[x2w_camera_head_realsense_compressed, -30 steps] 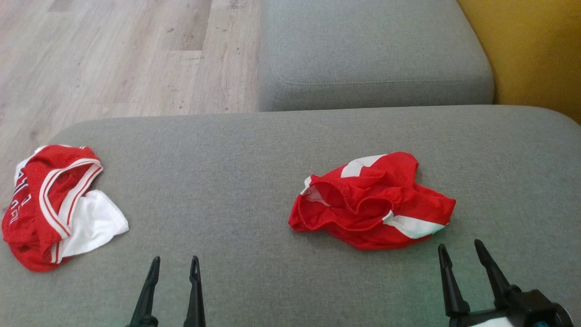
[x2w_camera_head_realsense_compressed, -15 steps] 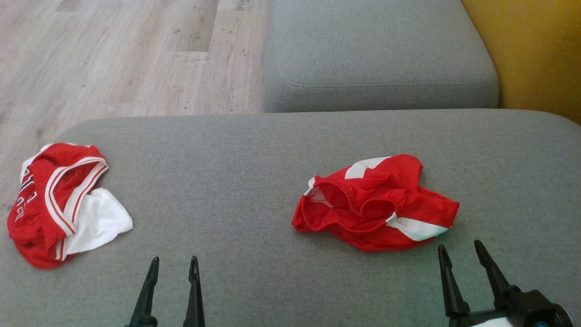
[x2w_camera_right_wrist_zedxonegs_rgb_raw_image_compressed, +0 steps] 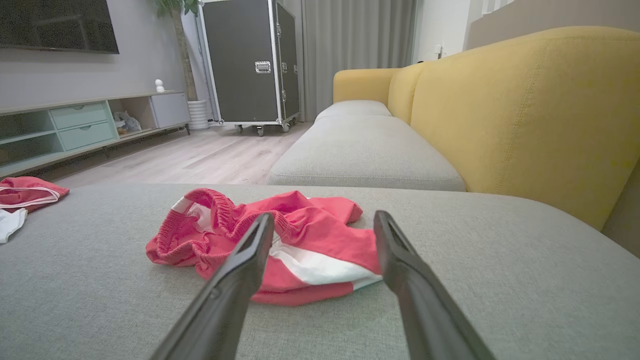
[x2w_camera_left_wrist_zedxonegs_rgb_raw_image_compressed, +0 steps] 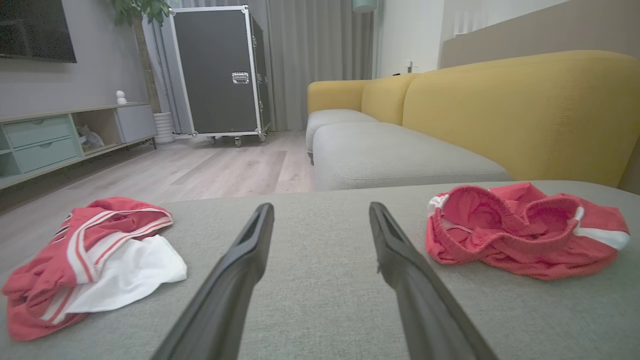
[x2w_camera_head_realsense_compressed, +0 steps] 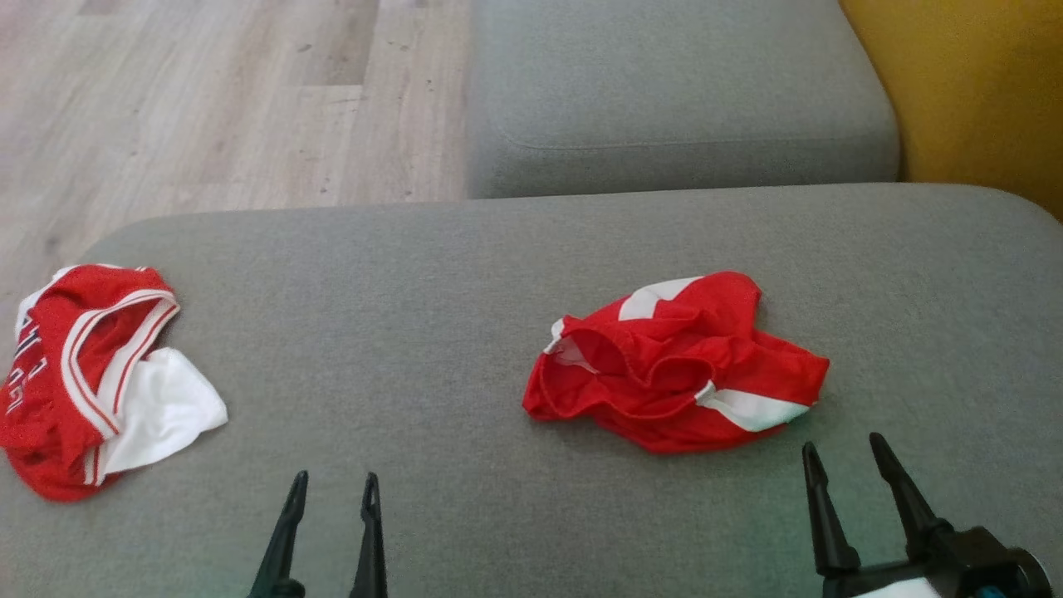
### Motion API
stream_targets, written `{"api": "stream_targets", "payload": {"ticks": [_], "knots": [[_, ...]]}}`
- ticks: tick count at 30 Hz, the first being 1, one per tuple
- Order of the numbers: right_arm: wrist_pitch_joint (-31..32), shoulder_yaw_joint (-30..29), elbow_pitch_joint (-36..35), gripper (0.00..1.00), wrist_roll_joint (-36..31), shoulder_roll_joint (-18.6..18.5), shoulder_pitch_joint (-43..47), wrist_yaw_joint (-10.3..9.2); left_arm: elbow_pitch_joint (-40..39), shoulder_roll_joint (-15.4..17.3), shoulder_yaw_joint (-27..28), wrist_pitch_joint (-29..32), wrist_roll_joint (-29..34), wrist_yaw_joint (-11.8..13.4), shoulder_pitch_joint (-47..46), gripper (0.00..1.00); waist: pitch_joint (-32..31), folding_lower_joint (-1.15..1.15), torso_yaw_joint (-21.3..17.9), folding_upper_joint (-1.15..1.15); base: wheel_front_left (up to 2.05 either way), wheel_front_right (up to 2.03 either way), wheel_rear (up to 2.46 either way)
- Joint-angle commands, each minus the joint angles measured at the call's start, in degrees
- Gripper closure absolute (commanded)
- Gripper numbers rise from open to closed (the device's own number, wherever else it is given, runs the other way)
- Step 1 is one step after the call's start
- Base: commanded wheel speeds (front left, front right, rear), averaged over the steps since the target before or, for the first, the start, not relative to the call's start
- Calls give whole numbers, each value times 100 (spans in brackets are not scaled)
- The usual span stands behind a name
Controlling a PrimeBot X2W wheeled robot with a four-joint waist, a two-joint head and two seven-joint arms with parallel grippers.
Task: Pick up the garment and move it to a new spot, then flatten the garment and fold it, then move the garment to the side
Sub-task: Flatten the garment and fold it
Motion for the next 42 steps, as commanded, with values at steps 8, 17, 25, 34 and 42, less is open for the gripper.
{"api": "stream_targets", "payload": {"ticks": [8, 17, 25, 34, 42], "knots": [[-13, 391, -254, 0, -144, -48, -312, -4, -127, -50, -283, -52, 74, -170, -634, 0, 243, 0, -471, 0, 0, 0, 0], [-13, 469, -235, 0, -228, -48, -450, -4, 847, -50, -1113, -52, -403, -147, -1666, 0, 525, 0, -1124, 0, 0, 0, 0], [-13, 315, -198, 0, -347, -48, -550, -4, 1957, -50, -2214, 904, -1295, -336, -2922, 0, 821, 0, -1659, 0, 0, 0, 0], [-13, 398, -124, 0, -63, -48, -753, -4, 2797, -50, -3098, 1791, -1456, -151, -4251, 0, 1147, 0, -2019, 0, 0, 0, 0], [-13, 517, -86, 0, -28, -48, -881, -4, 3290, -50, -3243, 1900, -1655, -37, -4797, 22, 1355, 0, -2224, 0, 0, 0, 0]]}}
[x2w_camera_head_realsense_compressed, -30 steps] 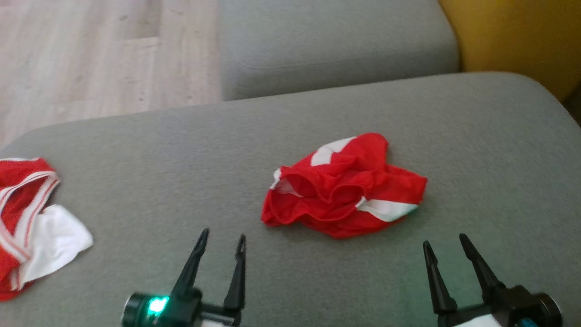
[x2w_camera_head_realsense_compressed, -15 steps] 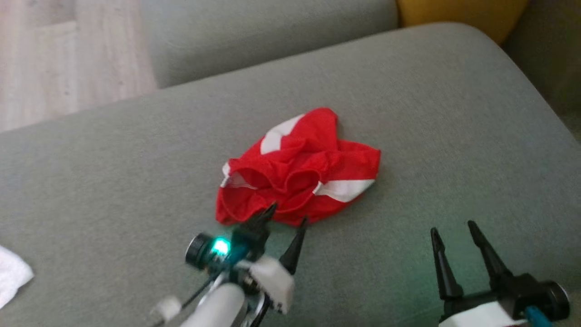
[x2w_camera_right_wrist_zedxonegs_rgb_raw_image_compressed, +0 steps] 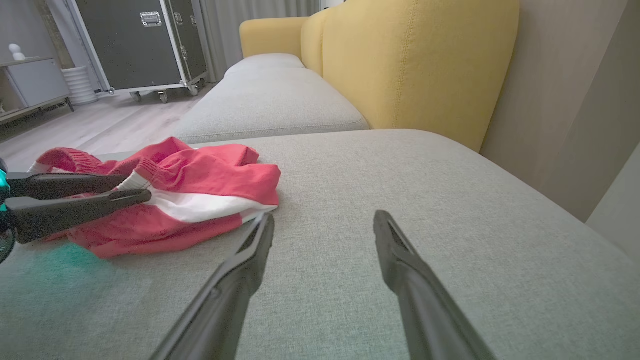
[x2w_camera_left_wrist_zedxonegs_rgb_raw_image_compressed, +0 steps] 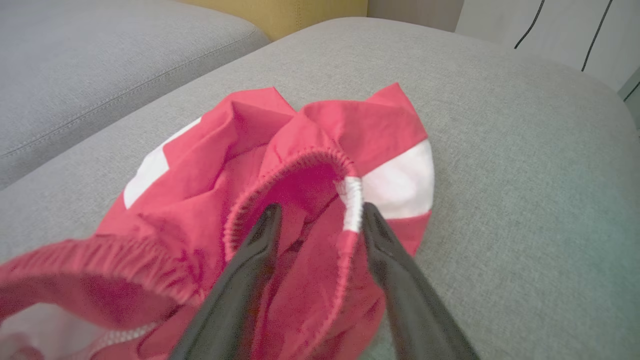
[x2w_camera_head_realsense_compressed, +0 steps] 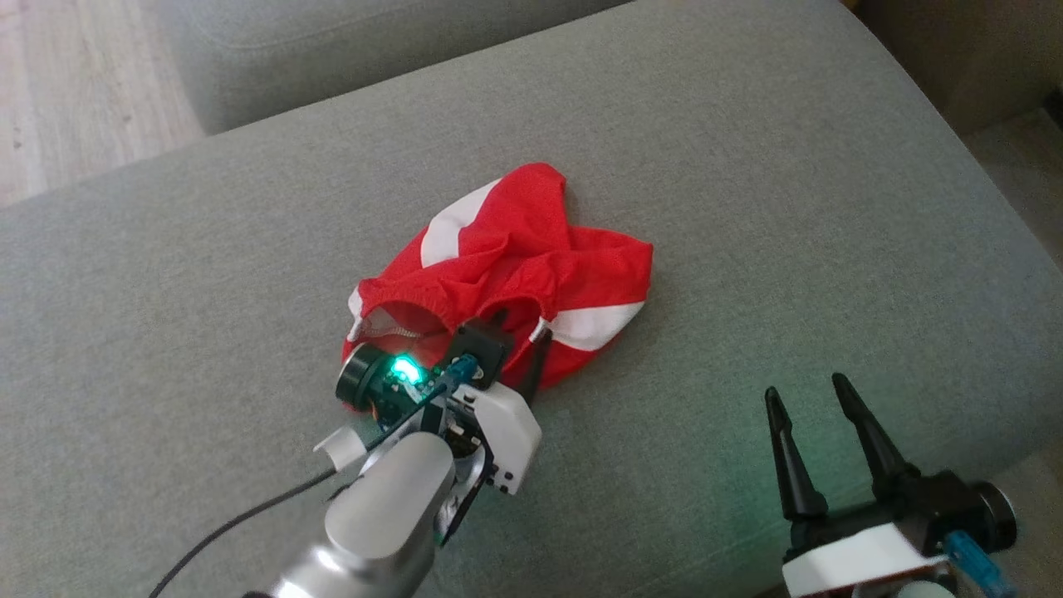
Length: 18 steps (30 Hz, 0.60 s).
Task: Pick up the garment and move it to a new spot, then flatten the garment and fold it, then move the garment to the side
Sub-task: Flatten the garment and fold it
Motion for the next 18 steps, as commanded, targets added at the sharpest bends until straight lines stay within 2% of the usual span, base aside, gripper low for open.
{"api": "stream_targets", "payload": {"ticks": [1, 2, 9, 14, 16, 18], "knots": [[-14, 116, -151, 0, 27, -45, -229, -4, -96, -4, 121, -18, -38, 37, -303, 56, 38, -1, -30, 0, 0, 0, 0], [-14, 108, -146, 0, 33, -45, -231, -4, -59, -4, 109, -22, -65, 29, -329, 99, 45, -1, -38, 0, 0, 0, 0], [-14, 78, -84, 0, 85, -45, -229, -4, -267, -4, 19, -393, -421, -179, -552, 100, -74, -1, -84, 0, 0, 0, 0], [-14, 64, -51, 0, 197, -45, -162, -4, -691, -4, -54, -362, -859, -546, -1183, 100, -335, -1, -34, 0, 0, 0, 0], [-14, 63, -59, 0, 221, -45, -129, -4, -790, -4, -19, -336, -951, -606, -1356, 100, -401, -1, -4, 0, 0, 0, 0], [-14, 59, -80, 0, 208, -45, -50, -4, -1044, -4, 175, -230, -1390, -748, -1613, 100, -531, -1, 77, 0, 0, 0, 0]]}}
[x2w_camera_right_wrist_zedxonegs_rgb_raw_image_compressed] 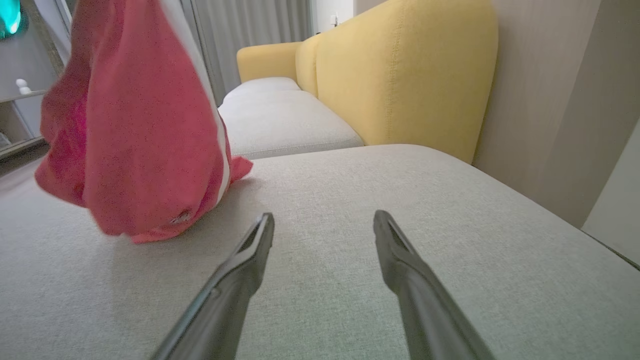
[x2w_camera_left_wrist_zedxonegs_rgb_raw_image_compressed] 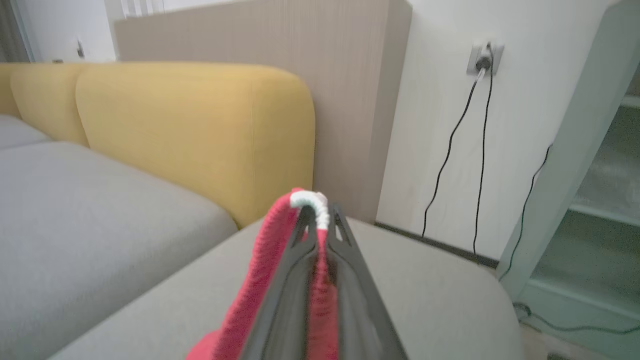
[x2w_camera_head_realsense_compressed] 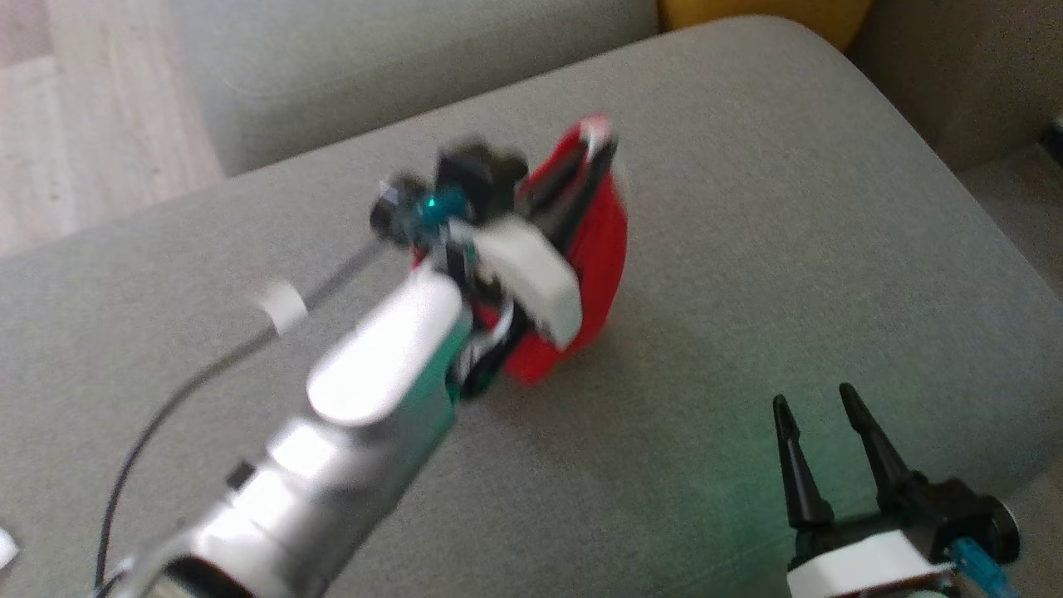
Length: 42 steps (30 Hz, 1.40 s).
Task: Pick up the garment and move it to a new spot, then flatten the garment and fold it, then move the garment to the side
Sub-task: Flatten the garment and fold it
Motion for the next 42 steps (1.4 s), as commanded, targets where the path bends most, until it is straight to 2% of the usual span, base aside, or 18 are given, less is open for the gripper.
{"api": "stream_targets", "payload": {"ticks": [1, 3, 7, 12, 16, 20, 26, 28, 31, 38, 41, 42], "knots": [[-14, 116, -187, 0, 2, -44, -25, -4, -282, 19, 329, 65, -155, -32, -459, 100, -171, 0, 145, 0, 0, 0, 0], [-14, 103, -207, 0, 1, -44, 47, -4, -443, 54, 560, 218, -449, -99, -628, 100, -270, 0, 262, 0, 0, 0, 0], [-14, 42, -223, 0, 22, -44, 127, -4, -757, 392, 912, 522, -940, -168, -527, 100, -364, 0, 537, 0, 0, 0, 0], [-14, -31, -224, 0, 10, -44, 181, -4, -1099, 904, 1116, 806, -1503, -158, 469, 100, -314, 0, 935, 0, 0, 0, 0], [-14, -116, -238, 0, 21, -44, 145, -4, -1371, 1279, 1211, 794, -1744, -93, 1351, 100, -176, 0, 1267, 0, 0, 0, 0], [-14, -97, -184, 0, 72, -44, 51, -4, -1543, 1627, 1201, 663, -1661, -74, 1854, 100, -46, 0, 1608, 0, 0, 0, 0], [-14, 117, 143, 0, 383, -224, -267, -4, -1494, 1985, 1185, 337, -1217, -27, 1883, 100, 110, 0, 1957, 0, 0, 0, 0], [-14, 129, 309, 0, 607, -266, -430, -4, -1422, 2046, 1194, 241, -1099, -6, 1813, 100, 161, 0, 2027, 0, 0, 0, 0], [-14, 466, 665, 0, 1141, -459, -749, -4, -1283, 2138, 1181, 115, -891, 29, 1676, 100, 254, 0, 2093, 0, 0, 0, 0], [-14, 1704, 1512, 0, 2720, -1146, -1728, -4, -939, 2170, 1189, -127, -666, 39, 1364, 100, 448, 0, 2189, 0, 0, 0, 0], [-14, 2260, 1764, 0, 3275, -1382, -2066, -4, -815, 2110, 1156, -188, -625, 14, 1243, 100, 510, 0, 2249, 0, 0, 0, 0], [-14, 2260, 1764, 0, 3275, -1382, -2066, -4, -815, 2110, 1156, -188, -625, 14, 1243, 100, 510, 0, 2249, 0, 0, 0, 0]]}}
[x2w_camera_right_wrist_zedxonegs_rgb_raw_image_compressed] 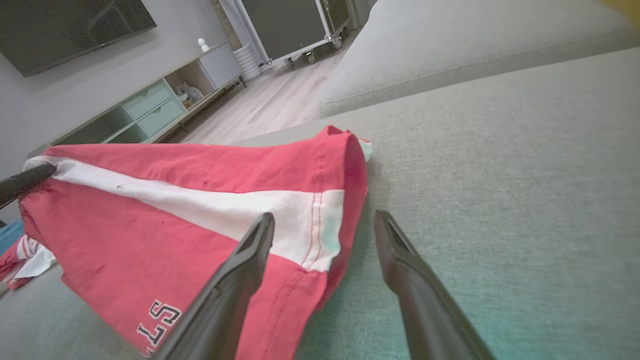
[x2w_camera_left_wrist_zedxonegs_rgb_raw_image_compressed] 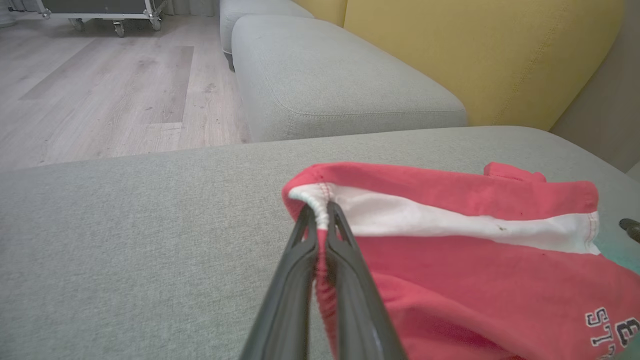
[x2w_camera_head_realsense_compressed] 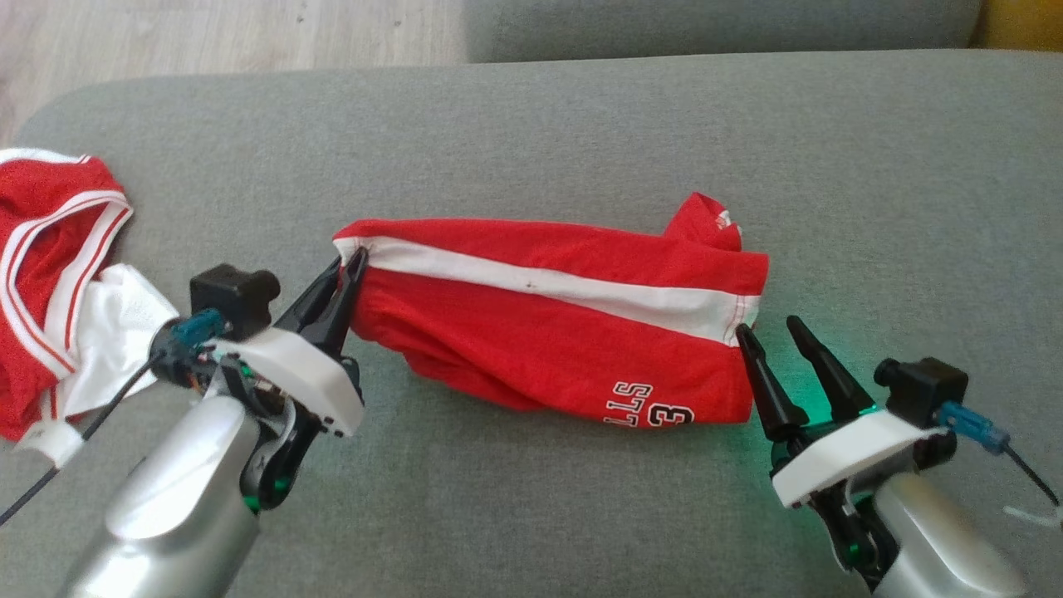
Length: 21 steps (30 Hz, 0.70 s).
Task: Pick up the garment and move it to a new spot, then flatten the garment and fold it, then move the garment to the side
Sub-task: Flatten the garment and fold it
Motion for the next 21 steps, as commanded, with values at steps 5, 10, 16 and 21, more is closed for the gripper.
{"api": "stream_targets", "payload": {"ticks": [5, 10, 16, 21], "knots": [[-16, 612, 157, 0, 569, -271, -457, -4, 64, 45, 161, -129, 63, -49, -512, 100, 88, -1, 115, 0, 0, 0, 0], [-16, 988, 334, 3, 832, -346, -739, -4, 201, -9, 109, -145, 48, -104, -600, 100, 121, -1, 154, 0, 0, 0, 0], [-16, 1213, 336, 100, 893, -389, -886, -4, 346, -41, 68, -183, 21, -134, -614, 100, 61, -1, 131, 0, 0, 0, 0], [-16, 1052, -74, 100, 793, -536, -902, -4, 294, 10, 69, -385, 73, -162, -646, 100, -44, -1, 19, 0, 0, 0, 0]]}}
